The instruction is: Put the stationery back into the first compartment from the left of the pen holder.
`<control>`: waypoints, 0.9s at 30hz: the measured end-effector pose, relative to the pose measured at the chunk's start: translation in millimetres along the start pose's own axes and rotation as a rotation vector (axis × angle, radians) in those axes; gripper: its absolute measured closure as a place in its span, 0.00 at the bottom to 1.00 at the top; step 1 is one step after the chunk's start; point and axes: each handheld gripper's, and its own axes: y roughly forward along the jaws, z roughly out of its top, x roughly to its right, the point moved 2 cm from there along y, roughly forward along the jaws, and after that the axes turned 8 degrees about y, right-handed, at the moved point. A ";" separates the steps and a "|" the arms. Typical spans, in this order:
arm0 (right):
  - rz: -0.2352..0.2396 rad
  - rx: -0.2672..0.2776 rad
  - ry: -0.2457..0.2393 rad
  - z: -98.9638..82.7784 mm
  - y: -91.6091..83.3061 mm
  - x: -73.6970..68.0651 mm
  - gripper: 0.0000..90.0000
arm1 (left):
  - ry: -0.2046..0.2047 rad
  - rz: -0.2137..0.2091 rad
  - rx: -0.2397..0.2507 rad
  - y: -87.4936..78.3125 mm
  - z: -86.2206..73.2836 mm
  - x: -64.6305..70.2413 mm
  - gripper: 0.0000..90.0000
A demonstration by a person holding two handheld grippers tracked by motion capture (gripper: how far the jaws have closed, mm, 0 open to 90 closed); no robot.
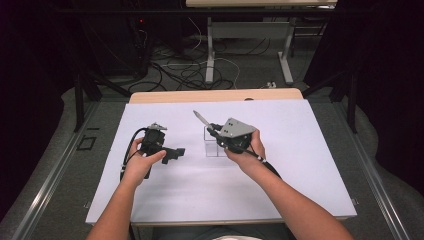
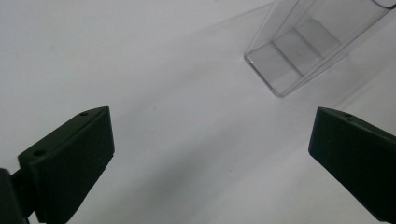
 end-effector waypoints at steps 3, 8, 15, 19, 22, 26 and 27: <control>-0.020 0.019 0.103 2.0 6.8 8.5 0.89 | -0.016 0.023 0.010 -0.1 -0.4 -2.0 0.00; -0.014 0.047 0.216 2.8 18.0 14.1 0.89 | 0.027 0.092 0.025 1.2 -1.1 -2.4 0.00; -0.018 0.019 0.299 -5.6 34.3 12.2 0.89 | 0.044 0.134 0.023 3.1 -1.7 -1.7 0.00; -0.033 -0.020 0.348 -15.1 39.2 10.4 0.89 | 0.033 0.137 0.029 2.9 -2.1 -2.0 0.00; -0.049 -0.039 0.362 -18.7 40.8 7.8 0.89 | 0.027 0.134 0.039 1.5 -2.1 -3.3 0.00; -0.065 -0.072 0.380 -22.9 42.1 6.0 0.88 | 0.018 0.129 0.052 -0.3 -2.1 -4.1 0.00; -0.063 -0.072 0.386 -23.8 42.3 6.2 0.88 | 0.017 0.132 0.054 -0.6 -2.0 -4.7 0.00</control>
